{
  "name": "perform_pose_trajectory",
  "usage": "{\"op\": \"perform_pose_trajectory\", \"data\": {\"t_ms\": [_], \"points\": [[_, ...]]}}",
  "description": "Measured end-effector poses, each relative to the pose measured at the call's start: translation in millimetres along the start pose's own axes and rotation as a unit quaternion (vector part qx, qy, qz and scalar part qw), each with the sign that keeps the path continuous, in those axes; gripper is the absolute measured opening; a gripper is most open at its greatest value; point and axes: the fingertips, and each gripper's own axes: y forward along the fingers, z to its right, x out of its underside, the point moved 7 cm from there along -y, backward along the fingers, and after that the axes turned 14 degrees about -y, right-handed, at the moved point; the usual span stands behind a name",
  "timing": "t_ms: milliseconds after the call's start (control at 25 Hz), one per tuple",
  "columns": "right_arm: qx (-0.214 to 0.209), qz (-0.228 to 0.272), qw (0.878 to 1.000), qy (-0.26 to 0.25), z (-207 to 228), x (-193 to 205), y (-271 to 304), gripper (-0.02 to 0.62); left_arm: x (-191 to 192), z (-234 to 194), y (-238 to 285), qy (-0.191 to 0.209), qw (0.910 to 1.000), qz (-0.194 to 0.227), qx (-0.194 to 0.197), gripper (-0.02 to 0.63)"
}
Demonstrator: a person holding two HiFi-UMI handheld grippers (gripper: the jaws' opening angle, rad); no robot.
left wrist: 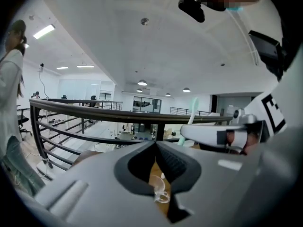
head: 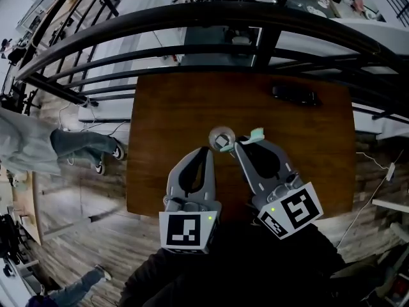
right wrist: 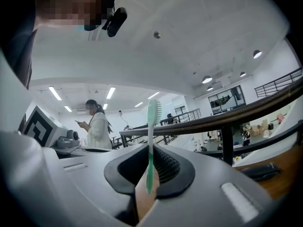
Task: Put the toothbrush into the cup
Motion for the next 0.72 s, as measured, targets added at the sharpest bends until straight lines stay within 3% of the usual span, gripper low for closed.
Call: {"op": "perform_pose_trajectory", "data": {"t_ms": [280,720], "points": [[0.031,-0.036,0.999,0.009,9.7,23.5,22.7,0.029,12.0,-22.0,32.5,-0.019,0.9987,-0.039,0.025,0.008],[0.044,-0.089,0.995,0.018,18.2,67.2,53.9,0.029,35.7,-54.0,68.8,-0.04,0.9947,-0.092,0.024,0.008]]}}
